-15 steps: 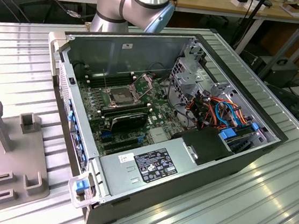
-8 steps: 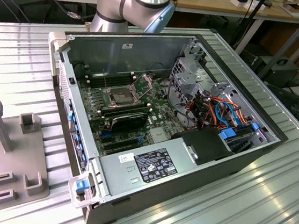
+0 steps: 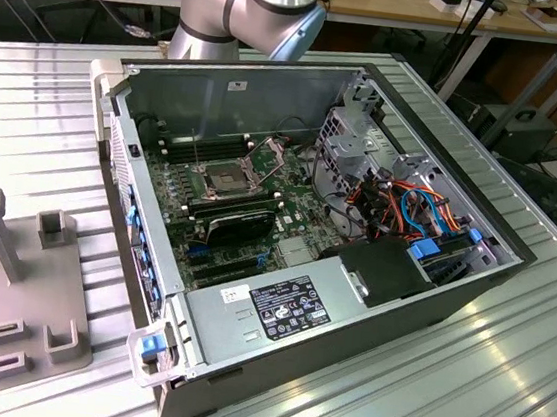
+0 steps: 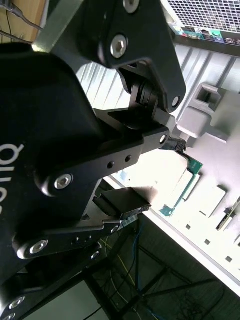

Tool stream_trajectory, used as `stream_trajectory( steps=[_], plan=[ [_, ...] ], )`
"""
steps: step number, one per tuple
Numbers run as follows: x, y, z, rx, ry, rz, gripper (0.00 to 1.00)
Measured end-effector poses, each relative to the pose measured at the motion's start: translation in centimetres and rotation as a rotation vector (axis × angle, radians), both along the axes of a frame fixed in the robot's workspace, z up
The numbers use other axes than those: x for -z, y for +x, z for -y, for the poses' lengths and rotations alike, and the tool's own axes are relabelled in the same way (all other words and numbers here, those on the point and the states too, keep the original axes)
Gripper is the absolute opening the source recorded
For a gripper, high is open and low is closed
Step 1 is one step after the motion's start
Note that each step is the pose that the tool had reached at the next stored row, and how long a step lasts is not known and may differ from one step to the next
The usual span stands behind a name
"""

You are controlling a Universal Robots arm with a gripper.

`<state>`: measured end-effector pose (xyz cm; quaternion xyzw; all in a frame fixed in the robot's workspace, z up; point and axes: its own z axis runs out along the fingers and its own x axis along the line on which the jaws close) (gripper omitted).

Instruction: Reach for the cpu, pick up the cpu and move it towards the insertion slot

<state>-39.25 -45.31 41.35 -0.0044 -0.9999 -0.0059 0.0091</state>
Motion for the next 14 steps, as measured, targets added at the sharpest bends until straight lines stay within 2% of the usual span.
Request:
stream_trajectory(
  steps=[14],
  plan=[
    [0.00,1.84,0.00,0.000,0.0000,0.0000,0.55]
  ],
)
